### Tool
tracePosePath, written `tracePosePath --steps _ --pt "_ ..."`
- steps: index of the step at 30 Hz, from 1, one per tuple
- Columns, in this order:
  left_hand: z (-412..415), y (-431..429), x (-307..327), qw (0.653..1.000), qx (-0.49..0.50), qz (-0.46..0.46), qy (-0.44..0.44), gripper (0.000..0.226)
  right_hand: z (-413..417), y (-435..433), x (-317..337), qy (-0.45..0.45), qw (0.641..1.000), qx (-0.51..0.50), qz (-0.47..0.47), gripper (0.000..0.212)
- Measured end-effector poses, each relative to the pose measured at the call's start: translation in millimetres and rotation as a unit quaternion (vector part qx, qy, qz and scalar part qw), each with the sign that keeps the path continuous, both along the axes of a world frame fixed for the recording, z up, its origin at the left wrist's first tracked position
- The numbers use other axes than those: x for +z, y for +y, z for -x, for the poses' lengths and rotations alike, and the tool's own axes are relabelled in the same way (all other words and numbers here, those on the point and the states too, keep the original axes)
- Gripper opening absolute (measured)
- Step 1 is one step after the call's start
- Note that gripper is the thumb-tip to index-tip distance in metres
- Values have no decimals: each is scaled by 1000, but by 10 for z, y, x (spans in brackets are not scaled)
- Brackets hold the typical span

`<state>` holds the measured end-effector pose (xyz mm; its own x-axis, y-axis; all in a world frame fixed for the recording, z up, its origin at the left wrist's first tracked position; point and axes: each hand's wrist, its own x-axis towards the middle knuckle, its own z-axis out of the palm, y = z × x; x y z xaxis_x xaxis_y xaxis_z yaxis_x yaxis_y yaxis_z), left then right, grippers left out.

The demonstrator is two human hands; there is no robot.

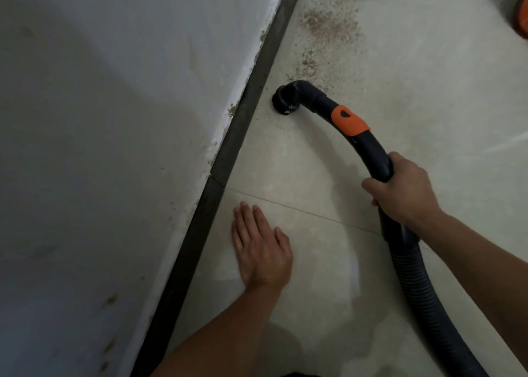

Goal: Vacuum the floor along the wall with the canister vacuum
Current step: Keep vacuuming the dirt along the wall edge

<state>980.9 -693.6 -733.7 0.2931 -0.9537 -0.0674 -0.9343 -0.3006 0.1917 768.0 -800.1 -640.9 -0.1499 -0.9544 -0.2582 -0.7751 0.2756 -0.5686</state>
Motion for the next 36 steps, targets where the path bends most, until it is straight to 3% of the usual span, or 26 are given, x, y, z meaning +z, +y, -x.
tracePosePath --steps 8,16,27,36 --pt "-11 9 6 1000 -2 -5 -5 64 -173 -76 39 1 998 57 -14 23" --pt "-14 -1 24 1000 -4 -3 5 65 531 534 166 38 999 -24 -14 26" --pt "-25 -2 19 1000 -4 -18 9 66 -107 320 94 33 999 13 -6 23" --pt "-36 12 38 1000 -8 -9 14 67 1213 1345 381 -3 993 -106 -51 20"
